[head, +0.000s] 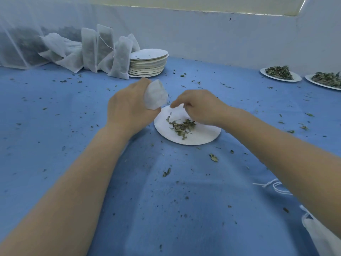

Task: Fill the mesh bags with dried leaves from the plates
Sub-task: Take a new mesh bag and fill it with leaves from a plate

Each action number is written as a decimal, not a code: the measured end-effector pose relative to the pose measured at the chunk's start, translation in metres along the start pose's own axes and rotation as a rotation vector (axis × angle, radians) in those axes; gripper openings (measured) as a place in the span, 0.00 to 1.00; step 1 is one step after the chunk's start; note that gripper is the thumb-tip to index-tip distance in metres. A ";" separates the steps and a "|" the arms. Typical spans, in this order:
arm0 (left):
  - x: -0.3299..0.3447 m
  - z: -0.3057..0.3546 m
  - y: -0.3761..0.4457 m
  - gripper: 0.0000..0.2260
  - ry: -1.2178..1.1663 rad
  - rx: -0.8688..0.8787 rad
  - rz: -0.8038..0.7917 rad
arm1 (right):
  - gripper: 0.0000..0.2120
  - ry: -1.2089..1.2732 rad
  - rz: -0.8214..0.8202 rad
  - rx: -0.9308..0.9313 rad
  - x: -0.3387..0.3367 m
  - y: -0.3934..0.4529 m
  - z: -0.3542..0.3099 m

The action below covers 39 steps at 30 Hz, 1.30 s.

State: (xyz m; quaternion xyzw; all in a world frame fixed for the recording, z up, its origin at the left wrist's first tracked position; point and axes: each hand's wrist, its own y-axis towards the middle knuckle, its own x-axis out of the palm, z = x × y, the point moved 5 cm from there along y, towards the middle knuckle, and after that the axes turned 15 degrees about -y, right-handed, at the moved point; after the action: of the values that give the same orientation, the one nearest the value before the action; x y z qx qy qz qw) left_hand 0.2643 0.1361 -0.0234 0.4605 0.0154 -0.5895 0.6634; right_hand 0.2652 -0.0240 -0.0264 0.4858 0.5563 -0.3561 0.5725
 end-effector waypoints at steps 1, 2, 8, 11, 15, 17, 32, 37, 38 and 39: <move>0.001 0.000 0.000 0.17 0.007 0.000 -0.006 | 0.23 -0.082 -0.051 -0.060 0.006 0.001 -0.005; 0.001 0.000 0.000 0.17 0.012 0.000 -0.011 | 0.25 -0.146 -0.096 -0.112 0.010 0.002 -0.010; 0.004 -0.003 0.000 0.17 0.009 -0.020 -0.032 | 0.29 -0.226 -0.155 -0.147 0.007 -0.014 -0.003; 0.005 -0.004 0.000 0.16 0.023 -0.034 -0.051 | 0.28 -0.129 -0.100 -0.001 -0.005 -0.018 0.016; 0.007 -0.004 0.000 0.16 0.025 -0.032 -0.071 | 0.23 -0.238 -0.186 0.135 0.002 -0.013 0.022; 0.007 -0.004 0.000 0.16 0.027 -0.024 -0.075 | 0.22 -0.220 -0.215 0.115 0.010 -0.014 0.015; 0.009 -0.004 -0.002 0.17 0.017 -0.012 -0.096 | 0.12 -0.022 -0.118 -0.115 0.011 -0.036 -0.009; 0.011 -0.003 -0.002 0.17 0.031 -0.003 -0.109 | 0.08 0.010 -0.012 -0.072 0.010 -0.042 -0.014; 0.011 -0.003 -0.002 0.17 0.032 -0.003 -0.111 | 0.08 -0.013 -0.029 -0.064 0.012 -0.042 -0.015; 0.011 -0.004 -0.003 0.17 0.030 -0.005 -0.114 | 0.08 -0.015 -0.044 -0.052 0.011 -0.041 -0.015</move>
State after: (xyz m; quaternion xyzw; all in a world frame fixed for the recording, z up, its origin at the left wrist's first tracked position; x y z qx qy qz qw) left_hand 0.2674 0.1302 -0.0332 0.4659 0.0530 -0.6193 0.6297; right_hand 0.2236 -0.0198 -0.0424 0.4556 0.5715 -0.3578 0.5812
